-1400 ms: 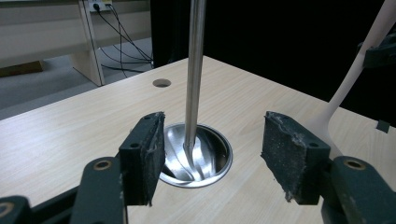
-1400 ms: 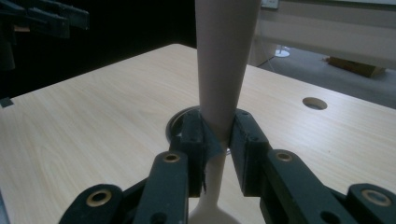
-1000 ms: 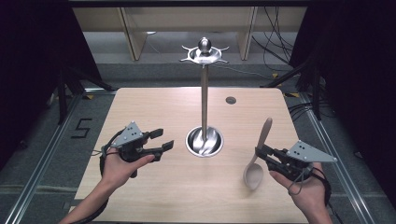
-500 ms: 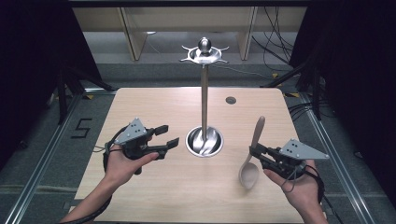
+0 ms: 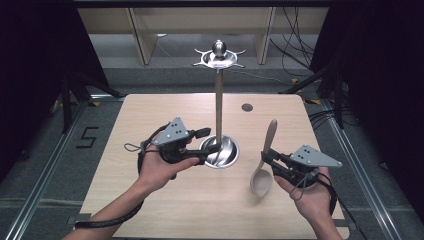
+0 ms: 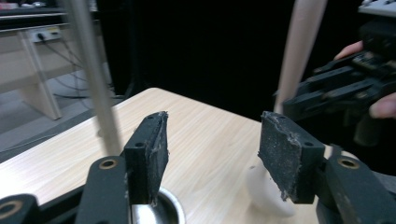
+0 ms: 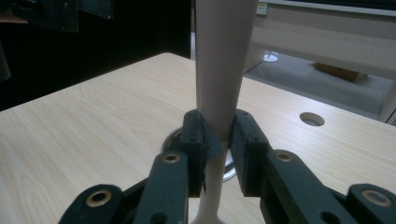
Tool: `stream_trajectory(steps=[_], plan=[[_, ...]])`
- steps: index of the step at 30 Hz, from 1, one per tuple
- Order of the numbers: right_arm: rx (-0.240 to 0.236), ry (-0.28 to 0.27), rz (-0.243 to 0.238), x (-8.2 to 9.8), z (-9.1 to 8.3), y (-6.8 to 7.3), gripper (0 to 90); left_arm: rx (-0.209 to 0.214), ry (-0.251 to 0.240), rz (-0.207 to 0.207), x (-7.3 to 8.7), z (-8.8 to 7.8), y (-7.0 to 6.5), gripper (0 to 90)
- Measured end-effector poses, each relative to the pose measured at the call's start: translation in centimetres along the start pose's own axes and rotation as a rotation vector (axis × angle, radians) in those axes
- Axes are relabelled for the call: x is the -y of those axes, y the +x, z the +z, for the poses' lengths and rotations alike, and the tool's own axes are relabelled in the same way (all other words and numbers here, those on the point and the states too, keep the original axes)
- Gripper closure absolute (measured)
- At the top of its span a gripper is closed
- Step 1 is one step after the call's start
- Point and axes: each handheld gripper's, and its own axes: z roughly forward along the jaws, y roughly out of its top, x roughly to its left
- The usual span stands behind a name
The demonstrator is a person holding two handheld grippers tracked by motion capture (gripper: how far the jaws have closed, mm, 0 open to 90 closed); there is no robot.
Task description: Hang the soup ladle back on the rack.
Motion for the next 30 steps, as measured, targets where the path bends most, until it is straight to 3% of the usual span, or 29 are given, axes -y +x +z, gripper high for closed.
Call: stream_trajectory(steps=[4,5,8,9,11,14,17,21,24,26,30], plan=[[-0.003,-0.010,0.012,-0.2,0.6,0.4,76.7,0.031,-0.007,0.003,-0.7,1.1,-1.2,43.5],[0.006,0.000,-0.017,-0.3,0.7,0.3,76.6,0.041,-0.007,0.005,-0.9,1.4,-1.4,43.8],[-0.005,0.009,-0.001,-0.5,0.8,0.6,76.7,0.057,-0.016,0.005,-1.3,2.4,-1.9,44.5],[-0.011,-0.003,-0.018,-0.5,1.1,0.5,76.7,0.066,-0.018,0.011,-1.5,3.0,-2.3,46.0],[0.004,0.017,-0.005,-0.6,1.1,0.7,76.7,0.073,-0.017,0.019,-1.6,3.5,-2.6,47.0],[0.018,0.006,-0.030,-0.6,1.4,0.7,76.7,0.077,-0.020,0.021,-1.7,4.0,-3.0,47.6],[0.025,0.020,-0.013,-0.6,1.7,1.1,76.7,0.088,-0.021,0.029,-1.8,4.7,-3.5,51.3],[0.017,0.022,-0.031,-0.7,1.8,1.2,76.6,0.092,-0.024,0.046,-1.9,5.7,-4.0,54.8],[0.028,0.020,-0.020,-0.9,2.0,1.5,76.6,0.077,-0.025,0.018,-1.8,6.5,-4.3,56.0],[0.033,0.019,-0.011,-0.8,2.0,1.7,76.6,0.075,-0.022,0.015,-1.8,6.7,-4.3,56.3],[0.037,0.021,-0.040,-0.9,2.2,1.6,76.6,0.071,-0.017,0.025,-1.9,7.3,-4.2,58.0]])
